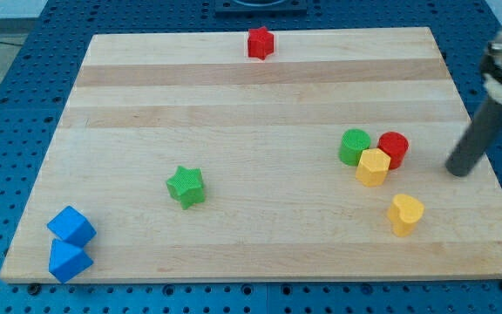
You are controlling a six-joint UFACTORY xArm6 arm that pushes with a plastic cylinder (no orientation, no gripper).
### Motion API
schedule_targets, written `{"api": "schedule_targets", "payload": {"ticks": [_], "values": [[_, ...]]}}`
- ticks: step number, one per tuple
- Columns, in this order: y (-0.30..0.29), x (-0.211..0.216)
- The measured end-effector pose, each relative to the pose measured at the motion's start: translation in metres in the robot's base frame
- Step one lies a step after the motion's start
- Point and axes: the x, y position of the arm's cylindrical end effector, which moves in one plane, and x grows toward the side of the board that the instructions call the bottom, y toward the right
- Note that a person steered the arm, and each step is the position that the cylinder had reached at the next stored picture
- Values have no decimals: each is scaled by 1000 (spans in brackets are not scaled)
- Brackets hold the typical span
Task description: Separate the red circle from green circle and hexagon
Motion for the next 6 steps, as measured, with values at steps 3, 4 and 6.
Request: {"api": "schedule_targets", "payload": {"ticks": [3,4,6], "values": [[-70,1],[-90,-14],[-100,-105]]}}
